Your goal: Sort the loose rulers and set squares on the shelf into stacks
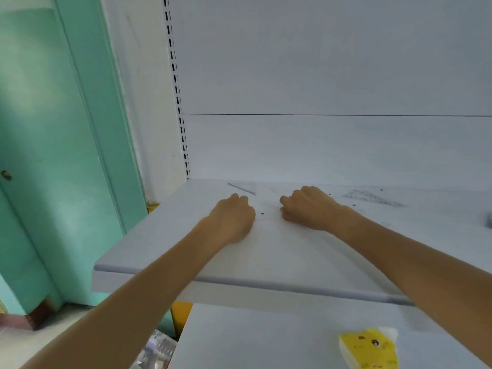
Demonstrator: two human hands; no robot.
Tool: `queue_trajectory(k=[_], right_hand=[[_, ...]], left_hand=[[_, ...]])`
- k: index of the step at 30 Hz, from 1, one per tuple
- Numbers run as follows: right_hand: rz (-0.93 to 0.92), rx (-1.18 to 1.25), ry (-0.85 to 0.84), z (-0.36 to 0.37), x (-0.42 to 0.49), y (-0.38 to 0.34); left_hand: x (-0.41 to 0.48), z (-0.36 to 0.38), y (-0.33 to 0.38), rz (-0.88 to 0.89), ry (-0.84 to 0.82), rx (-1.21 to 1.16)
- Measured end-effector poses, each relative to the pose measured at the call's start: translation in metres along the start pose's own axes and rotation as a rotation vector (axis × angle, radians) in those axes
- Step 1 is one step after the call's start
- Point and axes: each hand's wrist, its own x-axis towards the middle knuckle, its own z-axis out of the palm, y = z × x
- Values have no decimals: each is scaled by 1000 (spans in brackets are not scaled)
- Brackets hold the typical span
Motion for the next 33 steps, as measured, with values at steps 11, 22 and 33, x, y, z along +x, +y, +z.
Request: queue_trajectory(k=[11, 22, 33], right_hand=[[242, 187, 26, -17, -48, -14], [288, 327, 109, -12, -104, 3], [593, 315, 184, 17, -211, 93]], left_hand=[[-116, 0, 13, 204, 41, -58], [-107, -21, 58, 326, 357, -295], [-7, -53, 153, 374, 158, -795]])
